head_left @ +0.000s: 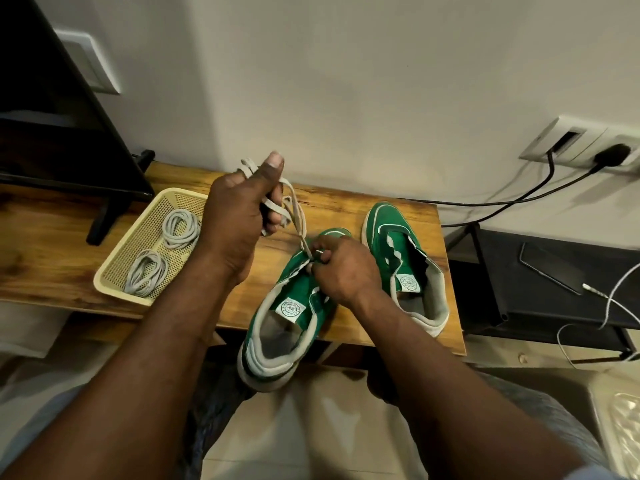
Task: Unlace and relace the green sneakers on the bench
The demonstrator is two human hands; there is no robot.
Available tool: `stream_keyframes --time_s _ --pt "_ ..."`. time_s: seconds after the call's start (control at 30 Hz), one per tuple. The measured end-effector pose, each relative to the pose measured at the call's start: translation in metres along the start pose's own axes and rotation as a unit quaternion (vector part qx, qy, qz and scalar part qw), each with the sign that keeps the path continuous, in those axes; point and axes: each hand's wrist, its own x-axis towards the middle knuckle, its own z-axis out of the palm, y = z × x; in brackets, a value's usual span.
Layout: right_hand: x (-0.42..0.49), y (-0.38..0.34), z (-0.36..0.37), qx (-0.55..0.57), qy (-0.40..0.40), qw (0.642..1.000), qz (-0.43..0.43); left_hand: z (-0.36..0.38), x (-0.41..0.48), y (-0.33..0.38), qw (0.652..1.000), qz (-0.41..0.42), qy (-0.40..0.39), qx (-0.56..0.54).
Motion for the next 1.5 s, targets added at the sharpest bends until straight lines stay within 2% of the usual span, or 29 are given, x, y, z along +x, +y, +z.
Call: stream_keyframes --time_s 0.07,0.1,0.13,0.2,0.23,0.27,0.33,0.47,0.6,0.73,0.8,0.87,0.9,1.0,1.07,1.1,1.2,1.27,1.37,1.43,1.5 --pt "0.001 0.003 0.002 0.03 -0.009 1.0 0.003 -0.002 0.001 0.0 0.998 -0.004 -0.007 0.064" --pt "0.001 0.003 0.002 0.035 -0.008 0.999 0.004 -0.006 0.003 -0.004 0.986 -0.008 -0.018 0.163" --pt "0.001 0.003 0.002 0.039 -0.003 0.999 0.005 -0.009 0.003 -0.01 0.953 -0.014 -0.039 0.299" --pt "0.003 0.004 -0.002 0.059 0.001 0.998 0.013 -0.013 0.0 -0.024 0.833 -0.053 -0.098 0.542" --pt "0.005 0.005 -0.003 0.075 0.003 0.997 0.02 -0.013 -0.003 -0.031 0.783 -0.08 -0.127 0.603" --pt "0.006 0.006 -0.003 0.091 0.008 0.995 0.027 -0.01 -0.006 -0.036 0.759 -0.107 -0.15 0.624" --pt "0.007 0.008 -0.002 0.103 0.021 0.994 0.038 -0.003 -0.01 -0.05 0.745 -0.123 -0.169 0.634" --pt "0.007 0.01 -0.001 0.125 0.017 0.991 0.043 0.003 -0.006 -0.07 0.721 -0.08 -0.124 0.677" --pt "0.006 0.005 -0.01 0.157 -0.004 0.987 0.024 0.006 -0.008 -0.077 0.706 -0.054 -0.078 0.702" --pt "-0.005 -0.012 -0.027 0.106 -0.045 0.993 -0.036 0.008 -0.011 -0.08 0.698 -0.031 -0.057 0.713" --pt "-0.014 -0.021 -0.052 0.131 -0.16 0.976 -0.074 0.007 -0.01 -0.079 0.709 -0.033 -0.059 0.702" --pt "-0.024 -0.023 -0.077 0.215 -0.284 0.929 -0.099 0.006 -0.01 -0.079 0.706 -0.028 -0.066 0.704" --pt "-0.027 -0.019 -0.084 0.26 -0.303 0.912 -0.096 0.007 -0.01 -0.08 0.701 -0.025 -0.063 0.71" --pt "-0.025 -0.006 -0.086 0.351 -0.242 0.902 -0.068 0.01 -0.009 -0.083 0.696 -0.016 -0.038 0.717" --pt "-0.016 0.003 -0.082 0.329 -0.201 0.92 -0.072 0.01 -0.008 -0.087 0.7 -0.021 -0.037 0.713" --pt "-0.012 0.005 -0.08 0.307 -0.206 0.926 -0.073 0.009 -0.007 -0.088 0.704 -0.023 -0.036 0.709" --pt "-0.007 0.007 -0.07 0.154 -0.241 0.955 -0.077 0.005 -0.004 -0.093 0.72 -0.028 -0.035 0.693" --pt "-0.005 0.007 -0.056 0.035 -0.221 0.971 -0.086 0.006 -0.003 -0.094 0.736 -0.041 -0.041 0.674" --pt "0.001 0.007 -0.035 -0.049 -0.108 0.99 -0.071 0.008 -0.004 -0.094 0.753 -0.052 -0.051 0.654" --pt "0.002 0.006 -0.021 -0.13 -0.032 0.989 -0.06 0.008 -0.005 -0.093 0.756 -0.051 -0.056 0.65" --pt "0.001 0.003 -0.009 -0.165 0.017 0.986 -0.035 0.008 -0.006 -0.093 0.754 -0.049 -0.057 0.653"
